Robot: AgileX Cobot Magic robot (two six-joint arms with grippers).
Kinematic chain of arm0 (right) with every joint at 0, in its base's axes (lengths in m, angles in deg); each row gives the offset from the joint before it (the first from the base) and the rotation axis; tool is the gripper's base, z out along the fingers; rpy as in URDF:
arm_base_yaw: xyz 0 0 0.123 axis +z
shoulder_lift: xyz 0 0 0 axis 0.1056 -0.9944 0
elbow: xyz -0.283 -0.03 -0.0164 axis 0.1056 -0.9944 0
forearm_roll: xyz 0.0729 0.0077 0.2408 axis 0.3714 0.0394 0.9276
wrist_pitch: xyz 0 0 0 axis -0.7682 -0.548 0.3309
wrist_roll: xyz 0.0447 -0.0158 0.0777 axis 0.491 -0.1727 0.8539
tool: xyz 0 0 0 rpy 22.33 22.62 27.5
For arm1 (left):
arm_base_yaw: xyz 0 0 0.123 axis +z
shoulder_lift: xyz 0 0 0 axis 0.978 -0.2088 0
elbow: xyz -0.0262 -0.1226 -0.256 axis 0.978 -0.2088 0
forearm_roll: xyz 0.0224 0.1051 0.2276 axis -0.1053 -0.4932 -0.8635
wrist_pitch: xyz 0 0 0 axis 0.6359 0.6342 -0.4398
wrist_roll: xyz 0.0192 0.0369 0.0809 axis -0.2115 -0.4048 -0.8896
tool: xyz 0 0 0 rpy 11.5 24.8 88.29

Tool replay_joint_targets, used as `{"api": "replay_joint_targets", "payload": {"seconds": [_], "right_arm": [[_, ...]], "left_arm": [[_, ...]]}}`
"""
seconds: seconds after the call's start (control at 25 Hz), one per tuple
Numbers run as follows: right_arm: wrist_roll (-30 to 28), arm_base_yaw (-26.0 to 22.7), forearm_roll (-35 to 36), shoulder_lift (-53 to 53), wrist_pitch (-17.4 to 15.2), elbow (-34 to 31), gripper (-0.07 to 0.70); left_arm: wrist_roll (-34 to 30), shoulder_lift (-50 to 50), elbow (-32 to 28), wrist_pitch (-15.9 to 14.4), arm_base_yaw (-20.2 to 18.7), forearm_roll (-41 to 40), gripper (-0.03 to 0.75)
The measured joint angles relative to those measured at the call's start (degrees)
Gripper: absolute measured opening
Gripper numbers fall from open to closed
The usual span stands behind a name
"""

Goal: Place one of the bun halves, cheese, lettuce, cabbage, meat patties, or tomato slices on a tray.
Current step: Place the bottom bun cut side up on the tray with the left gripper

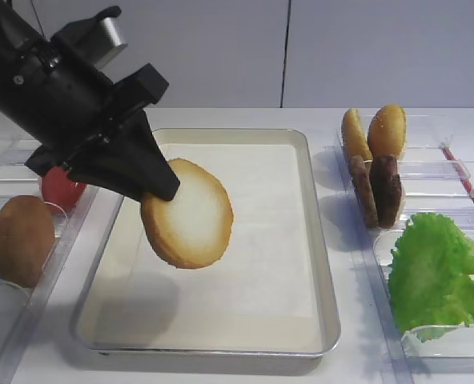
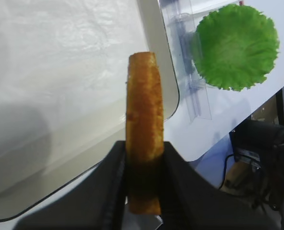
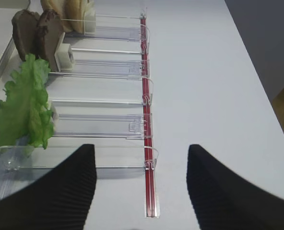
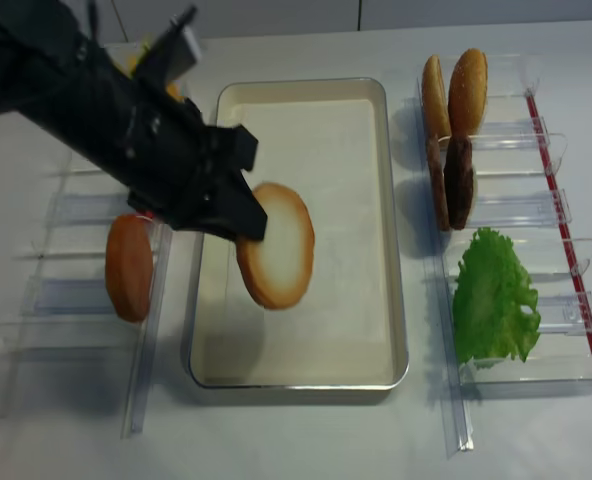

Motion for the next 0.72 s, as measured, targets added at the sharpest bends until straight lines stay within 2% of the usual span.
{"api": "replay_joint_targets", "payload": {"seconds": [0.2,0.4,0.6,0.72], "right_arm": [[0.0,0.0,0.0,0.0,0.0,0.0,0.43],[0.0,0.0,0.0,0.0,0.0,0.0,0.43],[0.0,0.0,0.0,0.0,0.0,0.0,0.43],[0.0,0.0,0.0,0.0,0.0,0.0,0.43]], "left_arm": [[-2.18,-5.35,0.0,0.69,-0.05,2.26,0.129],[-5.11,-9.57,0.0,4.03,-0.05,7.08,0.128],[-6.43,-14.38,0.0,7.62,-0.05,8.31,0.128],[-8.3,-16.67,0.0,8.75,-0.05,9.77,0.127]]}}
